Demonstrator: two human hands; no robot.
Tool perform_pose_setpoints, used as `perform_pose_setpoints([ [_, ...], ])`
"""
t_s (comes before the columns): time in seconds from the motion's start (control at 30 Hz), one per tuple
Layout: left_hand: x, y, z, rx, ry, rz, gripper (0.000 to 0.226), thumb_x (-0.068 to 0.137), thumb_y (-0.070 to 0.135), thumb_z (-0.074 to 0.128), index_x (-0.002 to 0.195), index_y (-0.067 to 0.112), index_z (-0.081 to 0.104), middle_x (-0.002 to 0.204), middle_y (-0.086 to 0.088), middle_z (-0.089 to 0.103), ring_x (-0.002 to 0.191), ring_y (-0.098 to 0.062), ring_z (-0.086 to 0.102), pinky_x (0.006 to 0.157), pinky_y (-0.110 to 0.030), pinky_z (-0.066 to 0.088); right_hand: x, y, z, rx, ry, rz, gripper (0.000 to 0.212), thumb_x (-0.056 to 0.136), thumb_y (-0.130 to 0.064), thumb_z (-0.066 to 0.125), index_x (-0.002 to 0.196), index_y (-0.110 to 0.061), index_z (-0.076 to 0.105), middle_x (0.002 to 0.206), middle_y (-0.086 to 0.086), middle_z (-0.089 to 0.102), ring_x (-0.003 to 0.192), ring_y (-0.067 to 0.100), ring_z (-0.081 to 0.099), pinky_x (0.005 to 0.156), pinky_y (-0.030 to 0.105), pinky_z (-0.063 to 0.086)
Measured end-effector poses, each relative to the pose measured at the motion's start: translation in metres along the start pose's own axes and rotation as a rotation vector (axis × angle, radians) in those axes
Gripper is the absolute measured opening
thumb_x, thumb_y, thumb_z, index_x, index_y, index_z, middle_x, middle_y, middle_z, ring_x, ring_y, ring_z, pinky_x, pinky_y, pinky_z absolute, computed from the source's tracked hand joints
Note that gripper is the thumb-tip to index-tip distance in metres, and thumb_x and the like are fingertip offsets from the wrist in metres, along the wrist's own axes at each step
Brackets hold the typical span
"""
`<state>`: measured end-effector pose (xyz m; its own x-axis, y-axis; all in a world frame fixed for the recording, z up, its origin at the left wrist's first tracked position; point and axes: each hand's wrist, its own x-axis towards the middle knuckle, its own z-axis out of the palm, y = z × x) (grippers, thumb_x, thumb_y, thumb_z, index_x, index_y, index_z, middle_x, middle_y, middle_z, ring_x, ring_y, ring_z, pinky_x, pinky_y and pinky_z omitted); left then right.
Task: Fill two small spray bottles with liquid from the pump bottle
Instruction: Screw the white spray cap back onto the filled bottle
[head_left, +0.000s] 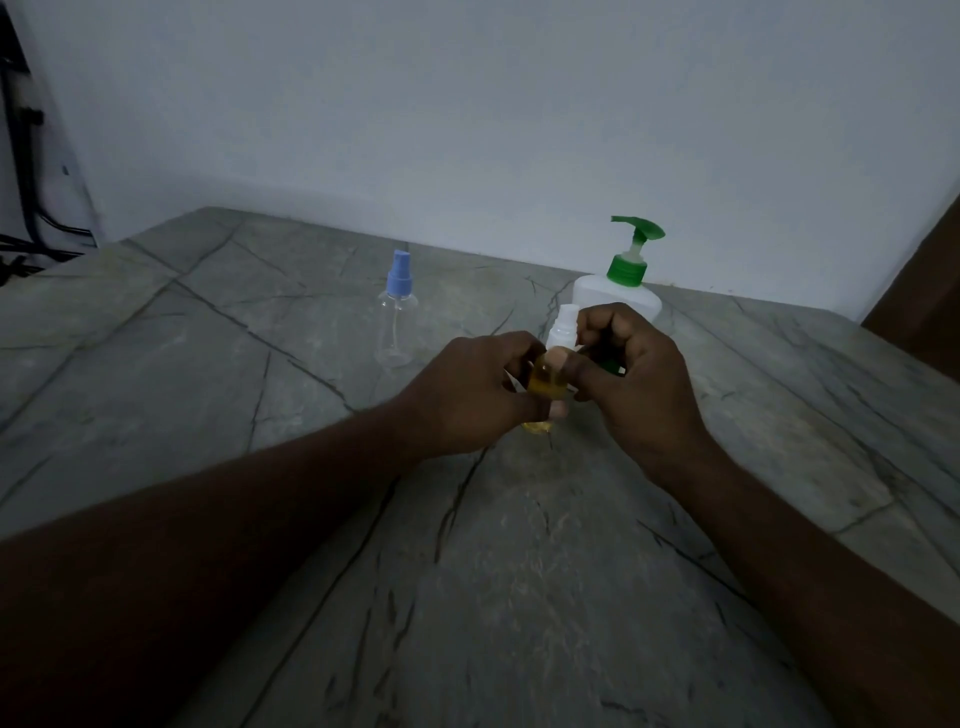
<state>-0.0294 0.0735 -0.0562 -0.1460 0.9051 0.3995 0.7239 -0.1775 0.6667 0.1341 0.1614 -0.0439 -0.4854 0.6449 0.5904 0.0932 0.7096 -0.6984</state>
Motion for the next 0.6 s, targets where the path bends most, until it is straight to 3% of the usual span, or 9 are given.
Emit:
perform_pose_setpoints([
  [0.13, 0.0005, 0.0019, -0.0007, 0.017, -0.018, -0.01, 0.033, 0.085, 0.04, 0.078, 0.113, 0.029, 0.066, 0.103, 0.015, 0.068, 0.087, 0.003, 0.064, 0.07, -0.006, 0.043, -0.0003, -0.002, 0.0003, 0.021, -0.019, -0.005, 0.047, 0.084, -0.031, 0.073, 0.13, -0.021, 0.067, 0.122, -0.007, 0.071, 0.113, 0.011, 0.066, 0.099, 0.047, 0.056],
  [0.2, 0.0005, 0.0024, -0.0011, 0.022, -0.021, -0.013, 0.032, 0.086, 0.04, 0.077, 0.113, 0.031, 0.065, 0.101, 0.017, 0.067, 0.086, 0.005, 0.063, 0.065, -0.002, 0.041, -0.0002, -0.0023, -0.0011, 0.037, -0.044, -0.015, 0.047, 0.085, -0.029, 0.072, 0.131, -0.02, 0.069, 0.128, -0.005, 0.071, 0.12, 0.012, 0.065, 0.104, 0.048, 0.054],
  [0.33, -0.0006, 0.0026, -0.0006, 0.02, -0.019, -0.004, 0.034, 0.086, 0.039, 0.077, 0.117, 0.029, 0.066, 0.103, 0.014, 0.07, 0.088, 0.002, 0.065, 0.067, -0.003, 0.041, 0.0001, 0.0007, -0.0019, 0.032, -0.032, -0.002, 0.036, 0.086, -0.022, 0.079, 0.121, -0.023, 0.071, 0.115, -0.005, 0.074, 0.109, 0.013, 0.069, 0.096, 0.051, 0.058],
  [0.43, -0.0008, 0.0033, -0.0003, 0.018, -0.023, -0.007, 0.037, 0.087, 0.038, 0.077, 0.121, 0.026, 0.066, 0.104, 0.012, 0.069, 0.086, 0.0, 0.066, 0.068, -0.007, 0.041, 0.0012, -0.0027, -0.0002, 0.038, -0.014, 0.027, 0.031, 0.077, -0.037, 0.079, 0.105, -0.039, 0.067, 0.102, -0.006, 0.075, 0.098, 0.015, 0.071, 0.086, 0.053, 0.06],
  [0.6, -0.0015, 0.005, -0.0008, 0.018, -0.023, 0.004, 0.039, 0.087, 0.036, 0.077, 0.123, 0.024, 0.066, 0.103, 0.012, 0.068, 0.089, -0.005, 0.066, 0.071, -0.011, 0.043, 0.0021, -0.0051, -0.0003, 0.081, -0.014, 0.048, 0.033, 0.068, -0.051, 0.079, 0.092, -0.036, 0.063, 0.09, -0.006, 0.071, 0.087, 0.022, 0.069, 0.077, 0.056, 0.06],
])
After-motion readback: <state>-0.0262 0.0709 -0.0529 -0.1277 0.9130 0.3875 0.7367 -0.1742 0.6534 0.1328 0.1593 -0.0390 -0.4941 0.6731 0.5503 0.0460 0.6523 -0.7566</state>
